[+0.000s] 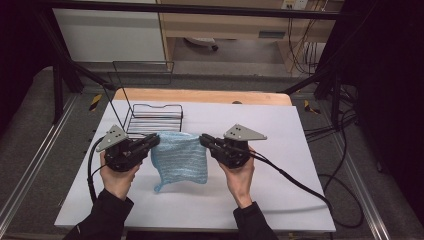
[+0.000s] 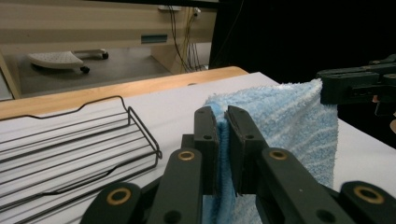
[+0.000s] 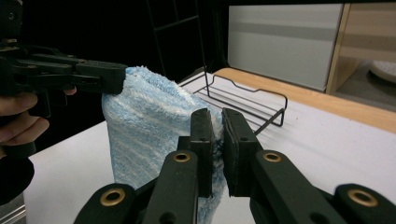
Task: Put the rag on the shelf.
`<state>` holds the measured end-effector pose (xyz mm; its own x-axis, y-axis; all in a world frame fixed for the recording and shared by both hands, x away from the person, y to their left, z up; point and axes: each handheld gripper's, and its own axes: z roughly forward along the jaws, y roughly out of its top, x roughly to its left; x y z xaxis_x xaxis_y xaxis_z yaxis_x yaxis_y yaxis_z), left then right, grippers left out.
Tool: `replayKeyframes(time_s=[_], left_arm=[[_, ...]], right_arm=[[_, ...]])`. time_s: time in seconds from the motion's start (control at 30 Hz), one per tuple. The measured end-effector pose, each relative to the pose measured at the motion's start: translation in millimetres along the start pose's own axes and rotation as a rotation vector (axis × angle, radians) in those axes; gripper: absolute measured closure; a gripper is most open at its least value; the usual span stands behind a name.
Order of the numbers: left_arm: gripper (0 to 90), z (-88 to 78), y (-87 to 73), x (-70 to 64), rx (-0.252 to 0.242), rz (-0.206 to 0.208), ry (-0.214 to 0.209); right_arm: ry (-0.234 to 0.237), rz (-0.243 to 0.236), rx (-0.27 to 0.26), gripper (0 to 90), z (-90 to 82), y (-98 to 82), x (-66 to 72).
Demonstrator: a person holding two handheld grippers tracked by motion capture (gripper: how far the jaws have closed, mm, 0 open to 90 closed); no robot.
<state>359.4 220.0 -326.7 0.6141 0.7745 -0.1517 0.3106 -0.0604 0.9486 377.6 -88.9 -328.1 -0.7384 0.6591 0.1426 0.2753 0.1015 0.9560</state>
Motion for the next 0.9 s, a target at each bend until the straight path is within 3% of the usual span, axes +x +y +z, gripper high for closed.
replayKeyframes(time_s=[0.37, 0.67, 0.9], left_arm=[[82.4, -11.5, 11.2, 4.2, -0.06, 0.006, 0.018], [82.5, -12.9, 26.2, 6.2, -0.106, 0.008, 0.022], [82.5, -17.2, 35.9, 10.8, -0.151, 0.001, 0.027]], right_arm=[[-0.001, -0.022, -0.053, 83.7, 4.0, 15.3, 10.4], [-0.005, -0.005, -0.139, 83.8, 7.2, 27.4, 15.2], [-0.031, -0.022, -0.208, 84.0, 12.1, 35.7, 20.0]])
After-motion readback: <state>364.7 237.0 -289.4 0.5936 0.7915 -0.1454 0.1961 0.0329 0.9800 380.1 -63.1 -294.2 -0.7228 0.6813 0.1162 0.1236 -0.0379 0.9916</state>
